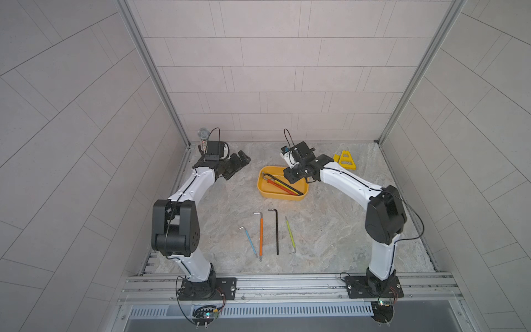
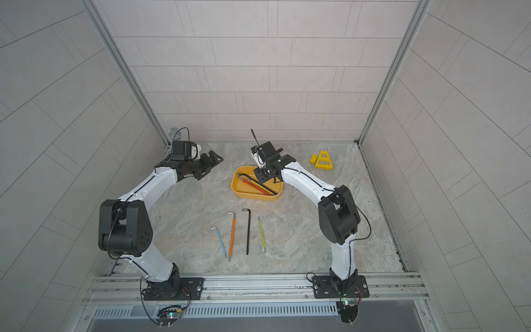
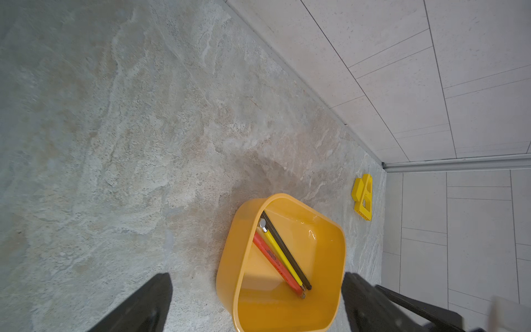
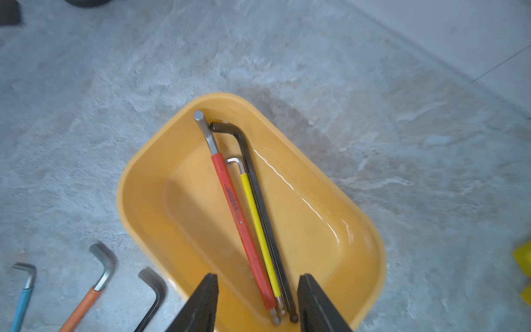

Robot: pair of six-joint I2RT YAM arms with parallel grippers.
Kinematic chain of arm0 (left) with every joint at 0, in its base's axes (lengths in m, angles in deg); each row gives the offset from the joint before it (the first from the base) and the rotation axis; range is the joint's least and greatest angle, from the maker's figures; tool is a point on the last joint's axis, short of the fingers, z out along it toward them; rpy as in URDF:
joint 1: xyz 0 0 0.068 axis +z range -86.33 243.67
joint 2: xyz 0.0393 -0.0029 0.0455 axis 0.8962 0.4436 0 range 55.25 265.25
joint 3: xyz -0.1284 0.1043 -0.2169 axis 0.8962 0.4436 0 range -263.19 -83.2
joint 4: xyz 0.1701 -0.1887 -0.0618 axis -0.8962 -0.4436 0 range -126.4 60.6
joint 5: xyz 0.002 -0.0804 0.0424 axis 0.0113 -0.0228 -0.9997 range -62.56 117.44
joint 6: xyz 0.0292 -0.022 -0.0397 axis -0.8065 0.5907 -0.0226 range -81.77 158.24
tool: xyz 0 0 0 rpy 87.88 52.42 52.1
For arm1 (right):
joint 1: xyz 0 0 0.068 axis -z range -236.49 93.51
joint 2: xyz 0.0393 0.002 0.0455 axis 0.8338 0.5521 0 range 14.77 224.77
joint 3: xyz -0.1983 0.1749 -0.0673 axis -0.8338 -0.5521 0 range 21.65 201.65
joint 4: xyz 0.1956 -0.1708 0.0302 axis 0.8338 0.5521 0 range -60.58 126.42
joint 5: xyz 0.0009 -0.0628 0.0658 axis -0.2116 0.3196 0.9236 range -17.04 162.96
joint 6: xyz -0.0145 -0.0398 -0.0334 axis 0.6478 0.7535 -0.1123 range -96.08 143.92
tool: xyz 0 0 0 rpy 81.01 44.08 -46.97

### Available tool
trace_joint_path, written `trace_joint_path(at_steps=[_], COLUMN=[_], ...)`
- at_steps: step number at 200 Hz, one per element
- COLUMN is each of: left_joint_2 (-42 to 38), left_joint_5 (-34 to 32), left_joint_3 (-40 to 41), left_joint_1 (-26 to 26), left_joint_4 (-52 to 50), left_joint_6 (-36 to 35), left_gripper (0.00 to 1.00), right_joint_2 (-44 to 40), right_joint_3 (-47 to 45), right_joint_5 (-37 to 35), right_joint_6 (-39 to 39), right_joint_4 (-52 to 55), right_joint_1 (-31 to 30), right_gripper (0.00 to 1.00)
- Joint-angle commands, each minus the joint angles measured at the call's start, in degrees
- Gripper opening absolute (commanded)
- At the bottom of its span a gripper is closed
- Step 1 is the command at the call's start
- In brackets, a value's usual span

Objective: Put the hex key on the desktop into the storage box
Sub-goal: Place the Allen key in the storage box, then pick up the Allen key from the center of the board.

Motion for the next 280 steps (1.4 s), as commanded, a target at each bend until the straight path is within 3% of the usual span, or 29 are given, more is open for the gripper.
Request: trace_joint_path(at_steps=[1, 41, 75, 101, 124, 146, 183, 280], left_joint_2=[-2.1, -4.55, -6.5, -10.18, -16.97, -23.13, -27.62, -19.63], left_joint_5=[-0.64, -4.5, -5.61, -3.59, -2.73, -4.2, -7.29, -2.44], left_joint_3=[0.53, 1.59, 1.79, 5.43, 14.94, 21.62, 25.71, 27.0], left_joint_1=[-1.34, -4.71, -8.59, -8.51, -8.39, -8.41, -8.4, -8.57], left_joint_4=[-0.05, -0.89, -1.06, -0.92, 4.93, 5.82, 0.52, 2.42], left_joint_6=[-2.56, -6.3, -9.4, -5.51, -0.61, -0.2, -3.1, 2.28], left_gripper=[1.0, 1.0, 1.0, 1.0, 1.0, 1.0, 1.0, 1.0], right_joint_2=[-6.17, -18.29, -31.05, -38.15, -41.48, -42.9, -42.67, -31.93], right_joint_3=[-6.41, -19.87, -35.55, -42.37, -45.31, -47.23, -49.62, -42.77], right_joint_5=[0.44, 3.76, 6.71, 4.79, 3.0, 2.19, 1.89, -6.13], right_joint_6=[-4.22, -7.61, -13.19, -15.93, -17.52, -19.68, -23.69, -28.74], right_joint_4=[-3.54, -6.31, -15.03, -15.35, -13.65, -12.77, -13.17, -5.7], right_joint_1=[-0.07, -0.08, -0.58, -1.0, -1.05, -1.13, -2.1, -9.91], right_gripper=[0.49, 0.47, 0.48, 0.53, 0.59, 0.6, 0.63, 0.62])
